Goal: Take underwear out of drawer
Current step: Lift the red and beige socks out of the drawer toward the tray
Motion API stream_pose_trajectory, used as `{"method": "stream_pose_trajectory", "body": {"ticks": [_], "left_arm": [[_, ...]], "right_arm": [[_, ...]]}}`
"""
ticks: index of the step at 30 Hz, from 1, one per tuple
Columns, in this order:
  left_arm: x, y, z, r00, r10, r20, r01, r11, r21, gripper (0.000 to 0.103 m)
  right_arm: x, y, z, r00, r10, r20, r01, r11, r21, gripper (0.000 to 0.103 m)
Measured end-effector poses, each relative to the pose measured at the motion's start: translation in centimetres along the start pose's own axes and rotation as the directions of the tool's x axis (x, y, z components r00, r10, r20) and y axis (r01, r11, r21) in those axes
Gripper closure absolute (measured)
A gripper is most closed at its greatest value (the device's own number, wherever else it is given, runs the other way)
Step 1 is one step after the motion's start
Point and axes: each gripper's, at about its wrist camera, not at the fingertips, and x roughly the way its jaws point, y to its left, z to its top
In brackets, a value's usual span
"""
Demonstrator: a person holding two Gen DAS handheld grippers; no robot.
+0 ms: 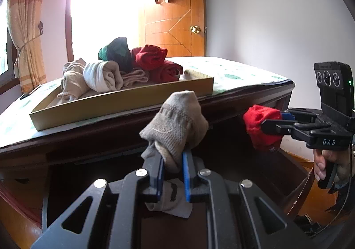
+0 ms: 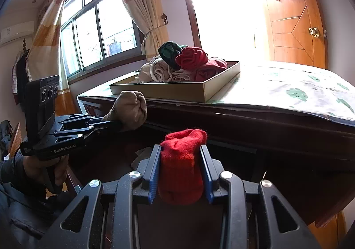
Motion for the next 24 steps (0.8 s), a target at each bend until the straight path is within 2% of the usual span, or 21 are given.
{"method": "stream_pose_trajectory", "body": {"ticks": [24], "left_arm": [[-1.4, -0.1, -0.2, 0.996, 0.031, 0.088, -0.033, 0.999, 0.018, 0.091]], "right_arm": [[-1.7, 0.4, -0.5, 0.994, -0.032, 0.105, 0.035, 0.999, -0.025, 0.067]]}}
